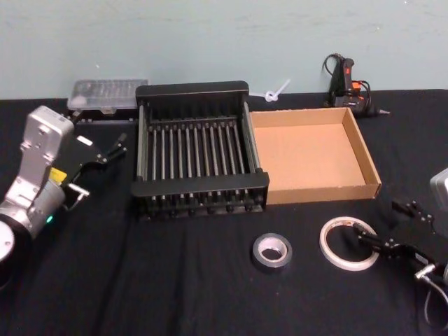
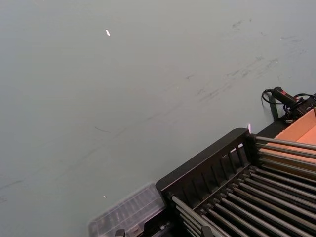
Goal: Pick up the white tape and place it into the black box , Pick up the silver tape and place it into the brown box.
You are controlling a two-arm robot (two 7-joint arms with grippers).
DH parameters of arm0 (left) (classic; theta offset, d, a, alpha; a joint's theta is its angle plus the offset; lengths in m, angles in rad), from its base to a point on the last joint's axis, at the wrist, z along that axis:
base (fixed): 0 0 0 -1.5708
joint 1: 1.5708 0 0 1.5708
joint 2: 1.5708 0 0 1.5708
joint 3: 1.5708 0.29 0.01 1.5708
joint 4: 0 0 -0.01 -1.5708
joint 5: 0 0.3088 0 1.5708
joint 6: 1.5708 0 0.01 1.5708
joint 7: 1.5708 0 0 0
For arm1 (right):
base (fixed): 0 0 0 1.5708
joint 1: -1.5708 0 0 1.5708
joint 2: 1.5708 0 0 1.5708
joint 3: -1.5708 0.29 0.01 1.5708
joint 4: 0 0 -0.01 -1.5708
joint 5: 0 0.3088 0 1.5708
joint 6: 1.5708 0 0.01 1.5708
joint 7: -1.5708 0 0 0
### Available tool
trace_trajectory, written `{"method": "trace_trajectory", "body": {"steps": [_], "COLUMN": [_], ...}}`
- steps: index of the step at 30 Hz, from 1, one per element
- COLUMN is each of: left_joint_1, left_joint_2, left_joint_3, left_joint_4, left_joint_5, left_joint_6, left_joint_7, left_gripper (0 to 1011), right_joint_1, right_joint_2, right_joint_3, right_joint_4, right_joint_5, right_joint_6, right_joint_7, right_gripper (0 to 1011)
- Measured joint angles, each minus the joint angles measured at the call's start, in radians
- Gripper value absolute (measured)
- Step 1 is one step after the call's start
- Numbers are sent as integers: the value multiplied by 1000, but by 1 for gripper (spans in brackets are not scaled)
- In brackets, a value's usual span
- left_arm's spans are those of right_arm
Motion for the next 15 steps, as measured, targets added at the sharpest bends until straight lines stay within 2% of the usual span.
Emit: {"method": "trace_trajectory", "body": {"steps": [15], "left_joint_1": [0], "left_joint_2": [0], "left_joint_3": [0], "left_joint_4": [0], "left_joint_5": [0], "left_joint_6": [0], "left_joint_7": [0], "left_gripper": [1001], "right_joint_1": [35], "right_joint_2": [-47], "right_joint_3": [-9], "right_joint_4": [64], "right_joint_5": [-28], "right_joint_6": [48], "right_joint_7": [48], "right_gripper": [1002]}}
